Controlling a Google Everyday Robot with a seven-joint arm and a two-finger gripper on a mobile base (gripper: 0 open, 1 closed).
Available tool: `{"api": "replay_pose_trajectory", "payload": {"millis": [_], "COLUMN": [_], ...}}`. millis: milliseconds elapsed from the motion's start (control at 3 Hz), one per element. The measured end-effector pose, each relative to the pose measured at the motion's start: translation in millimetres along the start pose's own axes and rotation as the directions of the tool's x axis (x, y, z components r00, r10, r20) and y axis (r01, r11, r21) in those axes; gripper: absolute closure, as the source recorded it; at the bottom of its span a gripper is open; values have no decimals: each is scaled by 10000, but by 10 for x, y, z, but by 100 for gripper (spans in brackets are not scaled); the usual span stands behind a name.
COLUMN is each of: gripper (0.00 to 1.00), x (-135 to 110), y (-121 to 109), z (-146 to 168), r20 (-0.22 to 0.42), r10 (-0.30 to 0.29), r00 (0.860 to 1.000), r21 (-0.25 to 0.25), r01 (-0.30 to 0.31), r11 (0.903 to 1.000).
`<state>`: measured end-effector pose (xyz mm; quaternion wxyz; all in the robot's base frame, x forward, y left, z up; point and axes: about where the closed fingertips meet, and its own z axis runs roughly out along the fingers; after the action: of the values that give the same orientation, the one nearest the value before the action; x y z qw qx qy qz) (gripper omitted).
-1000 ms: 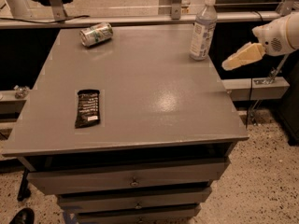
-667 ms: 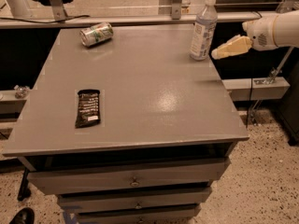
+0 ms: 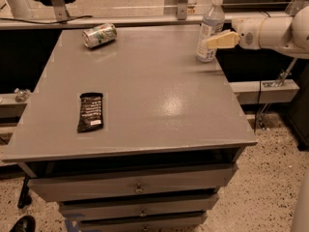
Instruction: Move blue plastic bottle near 7up can
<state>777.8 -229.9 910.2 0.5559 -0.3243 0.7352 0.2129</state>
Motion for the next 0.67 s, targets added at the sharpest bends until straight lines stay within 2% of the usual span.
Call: {"api": "replay_pose_trajectory", "payload": {"millis": [333,667], "gripper": [18,41], "x": [-57,-95], "y": [47,74], "z": [223,298], "r20": [502,739], "r10": [275,444], "r00": [9984,9963], "r21": [-333,-509], "r01": [-259,-407], "r11": [9991,9979]}}
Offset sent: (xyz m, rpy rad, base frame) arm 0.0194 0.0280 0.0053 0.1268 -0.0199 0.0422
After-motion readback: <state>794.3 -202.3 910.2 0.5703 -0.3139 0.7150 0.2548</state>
